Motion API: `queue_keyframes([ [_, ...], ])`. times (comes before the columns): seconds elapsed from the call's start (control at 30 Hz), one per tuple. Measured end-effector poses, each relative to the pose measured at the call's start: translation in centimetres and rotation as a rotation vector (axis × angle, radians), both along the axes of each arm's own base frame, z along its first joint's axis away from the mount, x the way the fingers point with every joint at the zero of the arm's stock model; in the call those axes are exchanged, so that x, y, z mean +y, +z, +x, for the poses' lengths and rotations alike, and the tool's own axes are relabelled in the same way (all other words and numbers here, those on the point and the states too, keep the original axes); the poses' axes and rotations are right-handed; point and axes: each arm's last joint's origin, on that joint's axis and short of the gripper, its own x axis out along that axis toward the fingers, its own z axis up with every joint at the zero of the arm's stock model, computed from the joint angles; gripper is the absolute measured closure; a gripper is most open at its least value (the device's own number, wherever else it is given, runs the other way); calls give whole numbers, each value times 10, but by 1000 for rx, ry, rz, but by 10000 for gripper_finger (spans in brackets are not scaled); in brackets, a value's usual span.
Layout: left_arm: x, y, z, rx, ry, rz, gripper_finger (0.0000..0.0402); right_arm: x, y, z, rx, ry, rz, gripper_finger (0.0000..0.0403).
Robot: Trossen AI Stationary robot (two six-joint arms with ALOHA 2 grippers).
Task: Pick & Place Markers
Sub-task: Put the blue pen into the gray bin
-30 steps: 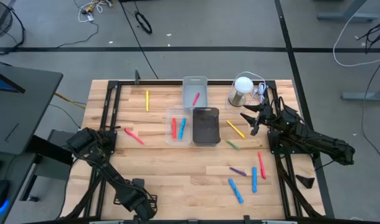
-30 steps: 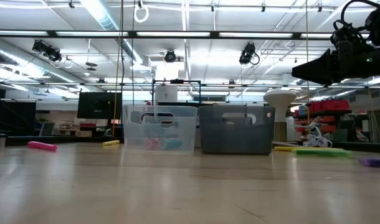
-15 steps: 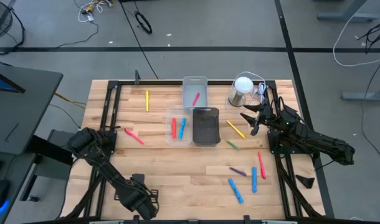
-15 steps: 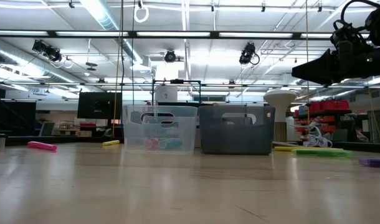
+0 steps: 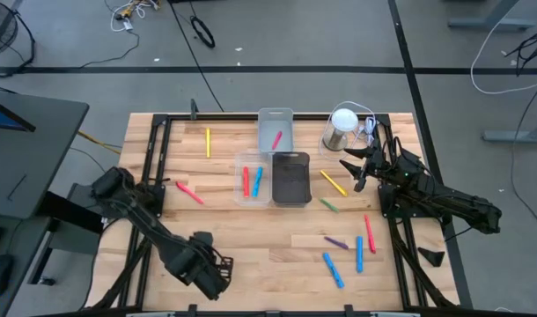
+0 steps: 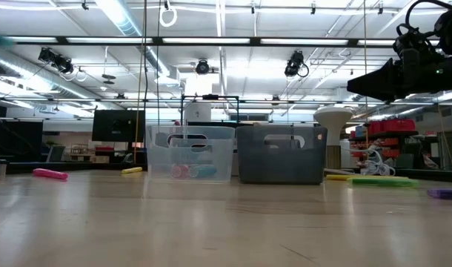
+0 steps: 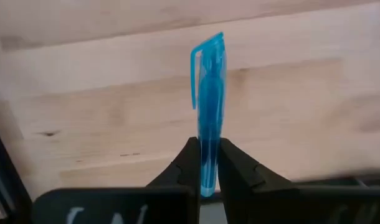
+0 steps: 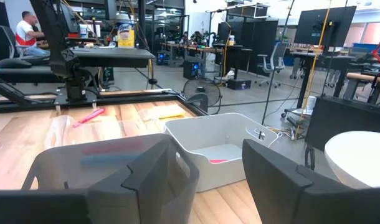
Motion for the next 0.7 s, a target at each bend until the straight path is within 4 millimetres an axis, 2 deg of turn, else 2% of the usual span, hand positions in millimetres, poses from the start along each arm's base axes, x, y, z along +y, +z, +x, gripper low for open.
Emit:
queue_keyframes([
  [0.23,9,27,4,-100,-59,-13,365,0,0,0,0,0,0,195],
  [0.5,15,28,8,-70,-69,-45,365,0,0,0,0,0,0,195],
  [0.7,49,28,33,-53,-52,-64,366,0,0,0,0,0,0,195],
])
